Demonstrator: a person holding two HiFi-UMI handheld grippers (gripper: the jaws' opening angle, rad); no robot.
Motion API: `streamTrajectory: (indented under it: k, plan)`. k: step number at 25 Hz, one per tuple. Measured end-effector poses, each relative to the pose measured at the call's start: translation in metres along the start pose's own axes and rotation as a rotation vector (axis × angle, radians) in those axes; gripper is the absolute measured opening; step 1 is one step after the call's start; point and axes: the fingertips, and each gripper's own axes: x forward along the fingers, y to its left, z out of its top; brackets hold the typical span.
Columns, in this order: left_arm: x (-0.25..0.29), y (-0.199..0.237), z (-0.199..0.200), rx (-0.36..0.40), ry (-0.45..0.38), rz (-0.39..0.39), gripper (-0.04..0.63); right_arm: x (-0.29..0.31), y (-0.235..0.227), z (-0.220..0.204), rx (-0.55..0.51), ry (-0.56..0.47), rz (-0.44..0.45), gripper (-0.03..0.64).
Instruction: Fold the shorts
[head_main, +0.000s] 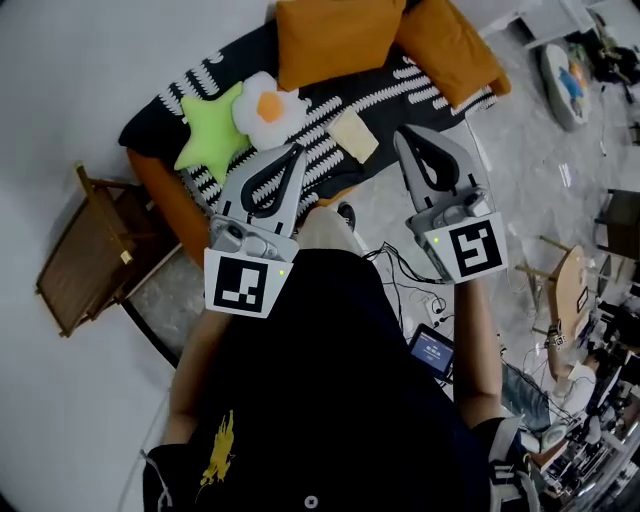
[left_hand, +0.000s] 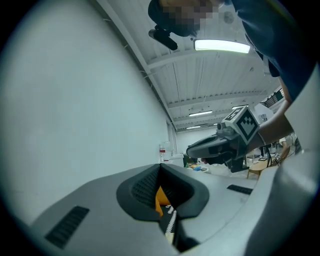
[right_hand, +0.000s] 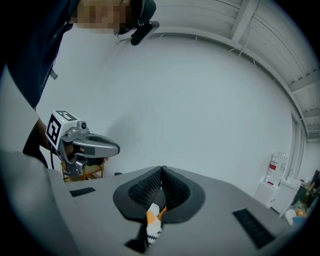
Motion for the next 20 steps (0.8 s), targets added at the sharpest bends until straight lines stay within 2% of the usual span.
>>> streamTrajectory:
  k: [7, 11, 15, 20]
  plan:
    - [-0.010, 0.023, -0.007, -0.055, 0.004, 0.044, 0.012, -0.005, 0.002, -0.009, 0.051, 0.035, -0.036, 0.015]
    - [-0.007, 0.034, -0.008, -0.062, -0.001, 0.051, 0.012, -0.006, -0.006, -0.019, 0.021, 0.087, -0.073, 0.014]
    - [0.003, 0.033, -0.008, -0.062, -0.015, 0.029, 0.012, -0.008, -0.012, -0.022, 0.039, 0.093, -0.099, 0.014]
    - [0.018, 0.024, -0.007, -0.074, -0.016, -0.026, 0.012, -0.013, -0.030, -0.029, 0.038, 0.132, -0.172, 0.014]
